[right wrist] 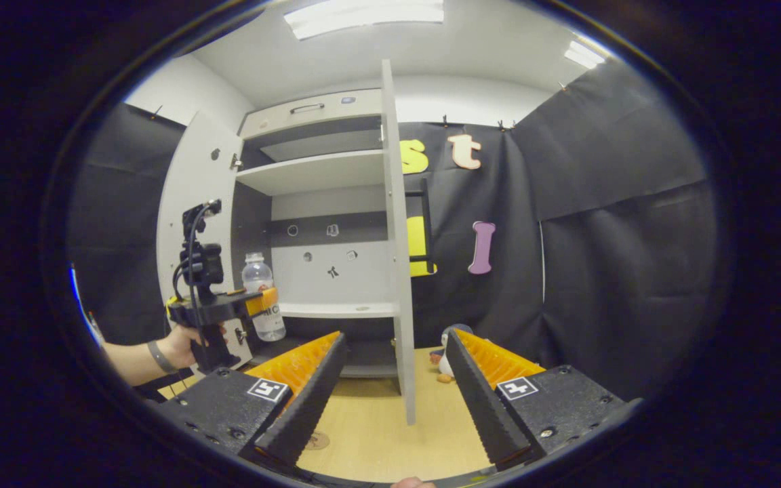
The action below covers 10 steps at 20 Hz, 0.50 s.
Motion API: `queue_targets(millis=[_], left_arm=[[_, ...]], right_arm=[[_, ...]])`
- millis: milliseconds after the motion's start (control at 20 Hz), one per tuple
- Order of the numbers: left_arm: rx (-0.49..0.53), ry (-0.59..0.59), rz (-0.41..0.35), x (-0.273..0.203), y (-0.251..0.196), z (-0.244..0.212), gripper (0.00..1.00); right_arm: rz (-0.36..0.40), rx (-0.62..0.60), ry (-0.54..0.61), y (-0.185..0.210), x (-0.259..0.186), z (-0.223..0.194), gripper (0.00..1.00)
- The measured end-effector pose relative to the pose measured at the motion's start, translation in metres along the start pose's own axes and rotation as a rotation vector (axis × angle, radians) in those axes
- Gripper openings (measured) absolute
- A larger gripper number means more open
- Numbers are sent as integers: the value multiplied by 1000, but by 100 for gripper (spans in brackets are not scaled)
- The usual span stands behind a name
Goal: Grasp the bottle in the cabinet with the left hand and place it on the coaster, then close the right door with the right hand and the left door with the left hand.
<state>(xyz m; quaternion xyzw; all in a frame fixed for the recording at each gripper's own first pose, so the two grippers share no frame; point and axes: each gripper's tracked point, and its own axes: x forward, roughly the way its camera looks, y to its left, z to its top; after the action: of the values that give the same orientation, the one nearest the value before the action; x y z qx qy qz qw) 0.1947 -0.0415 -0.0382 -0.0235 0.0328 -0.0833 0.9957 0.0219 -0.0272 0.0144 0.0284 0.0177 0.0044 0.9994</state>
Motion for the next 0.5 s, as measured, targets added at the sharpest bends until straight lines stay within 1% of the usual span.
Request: queue_targets(millis=[100, 200, 300, 500], left_arm=[[23, 21, 7, -27, -6, -30, 76], [58, 37, 25, -50, -11, -58, 76], [79, 43, 47, -72, -21, -83, 75], [155, 56, 77, -101, -39, -138, 76]], right_arm=[[34, -17, -7, 6, -3, 6, 96], [53, -35, -12, 9, -5, 11, 97], [58, -44, -25, 9, -7, 18, 97], [54, -36, -46, 9, -16, 31, 97]])
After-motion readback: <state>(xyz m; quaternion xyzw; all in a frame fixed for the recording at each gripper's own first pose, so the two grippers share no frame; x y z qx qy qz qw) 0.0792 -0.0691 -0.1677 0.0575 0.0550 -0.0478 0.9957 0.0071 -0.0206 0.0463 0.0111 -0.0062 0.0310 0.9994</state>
